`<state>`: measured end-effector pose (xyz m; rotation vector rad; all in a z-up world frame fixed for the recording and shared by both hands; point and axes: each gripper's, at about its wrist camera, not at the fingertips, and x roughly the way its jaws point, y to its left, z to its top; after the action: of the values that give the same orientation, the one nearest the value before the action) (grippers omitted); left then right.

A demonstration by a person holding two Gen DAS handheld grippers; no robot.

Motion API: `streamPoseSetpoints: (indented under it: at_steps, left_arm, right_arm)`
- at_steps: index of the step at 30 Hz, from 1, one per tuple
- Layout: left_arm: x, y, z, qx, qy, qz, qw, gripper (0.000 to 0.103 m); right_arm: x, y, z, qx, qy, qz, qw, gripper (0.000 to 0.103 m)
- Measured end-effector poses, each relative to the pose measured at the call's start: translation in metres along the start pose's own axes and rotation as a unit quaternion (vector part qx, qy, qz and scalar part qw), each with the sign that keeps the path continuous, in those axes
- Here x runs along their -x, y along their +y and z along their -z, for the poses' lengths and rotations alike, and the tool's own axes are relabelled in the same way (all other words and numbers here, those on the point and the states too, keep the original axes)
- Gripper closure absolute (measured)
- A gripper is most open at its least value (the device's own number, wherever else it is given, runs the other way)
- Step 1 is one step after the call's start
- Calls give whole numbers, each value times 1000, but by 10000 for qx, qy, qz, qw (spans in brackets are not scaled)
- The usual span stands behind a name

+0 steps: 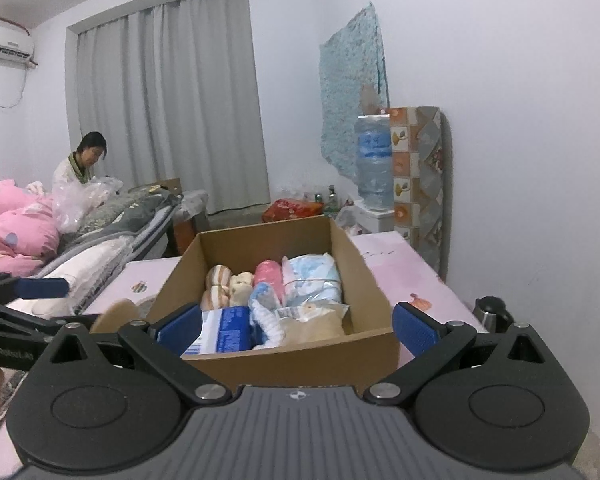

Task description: Organize soft objects

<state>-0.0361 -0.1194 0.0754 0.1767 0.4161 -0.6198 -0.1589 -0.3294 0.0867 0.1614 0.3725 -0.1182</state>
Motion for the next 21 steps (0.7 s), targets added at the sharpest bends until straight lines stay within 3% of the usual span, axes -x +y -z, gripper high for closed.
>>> streamPoseSetpoints:
  at_steps: [11, 15, 21]
  left_arm:
    - [4, -4, 1, -84, 8, 59, 9999, 0]
    - [9, -8, 1, -151, -72, -97, 9998, 0]
    - [6, -14, 5, -132, -20, 88, 9999, 0]
  right_arm:
    - [4, 1, 6, -169, 123, 95, 9997, 76]
    - [14, 4, 12, -164, 178, 90, 9997, 76]
    - [18, 12, 23, 53, 318, 56, 9995, 76]
